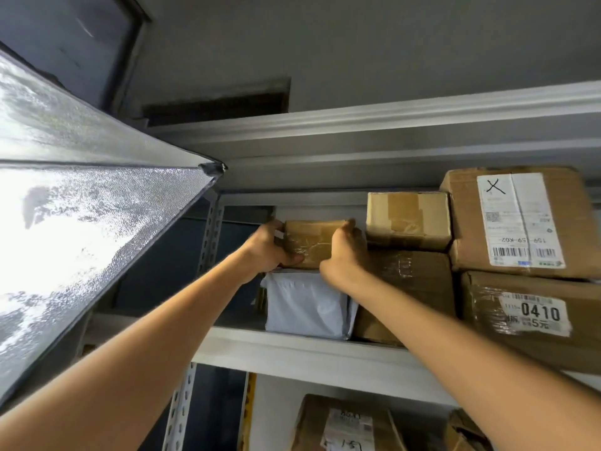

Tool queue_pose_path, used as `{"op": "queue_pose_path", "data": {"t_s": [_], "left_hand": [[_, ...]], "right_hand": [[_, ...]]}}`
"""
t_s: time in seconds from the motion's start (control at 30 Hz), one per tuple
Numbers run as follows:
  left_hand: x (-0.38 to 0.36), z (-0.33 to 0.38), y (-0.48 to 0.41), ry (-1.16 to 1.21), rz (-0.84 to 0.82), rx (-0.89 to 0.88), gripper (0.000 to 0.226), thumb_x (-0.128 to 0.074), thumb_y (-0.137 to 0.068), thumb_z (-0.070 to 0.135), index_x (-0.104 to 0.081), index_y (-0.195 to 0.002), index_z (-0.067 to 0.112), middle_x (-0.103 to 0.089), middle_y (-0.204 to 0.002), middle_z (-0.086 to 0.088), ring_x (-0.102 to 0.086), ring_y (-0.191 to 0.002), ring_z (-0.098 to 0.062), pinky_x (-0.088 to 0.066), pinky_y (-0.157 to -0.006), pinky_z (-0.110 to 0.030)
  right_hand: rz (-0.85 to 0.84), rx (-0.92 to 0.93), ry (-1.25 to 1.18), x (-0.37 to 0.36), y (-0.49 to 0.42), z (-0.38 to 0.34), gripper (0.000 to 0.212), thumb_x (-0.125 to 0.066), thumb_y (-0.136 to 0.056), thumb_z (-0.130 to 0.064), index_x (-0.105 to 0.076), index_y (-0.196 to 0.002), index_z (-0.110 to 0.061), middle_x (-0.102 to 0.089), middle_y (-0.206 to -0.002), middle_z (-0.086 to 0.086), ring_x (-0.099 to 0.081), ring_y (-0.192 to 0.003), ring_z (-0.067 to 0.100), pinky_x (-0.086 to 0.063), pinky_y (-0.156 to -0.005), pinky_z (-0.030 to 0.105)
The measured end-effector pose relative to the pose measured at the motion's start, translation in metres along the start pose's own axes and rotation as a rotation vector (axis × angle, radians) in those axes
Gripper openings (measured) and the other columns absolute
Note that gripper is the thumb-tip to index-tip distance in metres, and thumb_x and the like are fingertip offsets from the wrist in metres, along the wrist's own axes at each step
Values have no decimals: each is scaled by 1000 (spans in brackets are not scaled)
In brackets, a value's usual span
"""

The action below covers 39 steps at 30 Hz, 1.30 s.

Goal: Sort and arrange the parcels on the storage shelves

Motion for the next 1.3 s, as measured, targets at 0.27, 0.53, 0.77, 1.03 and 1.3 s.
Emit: {"op": "queue_pose_path", "data": {"t_s": [0.27,0.53,0.77,1.03,1.3], "left_hand": [[34,11,26,113,180,-98,57,-87,-58,-5,-55,-102,13,-67,-88,-7,-65,-84,-25,-59,-76,-45],[33,20,79,444,307,-203,101,-71,-59,-29,-44,-141,23,-57,-94,-4,-62,-85,-19,-57,-63,-30],[-1,15,110,544,244,-162,85,-57,-73,-30,-52,-133,30,-63,-117,-7,-63,-102,-22,-60,-66,-31],[-6,22,134,721,203,-112,47,-68,-84,31,-61,-130,19,-72,-112,-4,-68,-105,-25,-54,-91,-41],[-22,19,157,609,128,-142,58,-69,-79,13,-55,-135,22,-69,-119,-2,-67,-108,-21,-57,-85,-31]], "right_hand": [[79,67,-144,18,14,-15,86,-58,-85,2,-5,-152,-3,-8,-158,16,-22,-144,28,-32,-109,32],[322,246,-569,27,52,-14,75,-69,-87,-24,-25,-146,-13,-30,-150,9,-37,-134,22,-33,-103,22],[423,146,-616,38,77,8,42,-66,-90,-30,-55,-125,-10,-49,-125,6,-52,-111,15,-42,-76,3],[262,114,-902,24,97,26,31,-70,-87,-25,-46,-103,-13,-56,-97,-13,-55,-84,-5,-46,-58,4],[-7,147,-879,13,104,43,47,-67,-89,-18,-47,-130,-28,-62,-120,-10,-58,-99,-2,-44,-61,4]]}}
Point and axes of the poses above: each hand's wrist, its own y-axis away from the middle knuckle, its own x-axis out of the back of the hand, z = x × y, the point moved 6 cm from there along -y, towards the middle knuckle
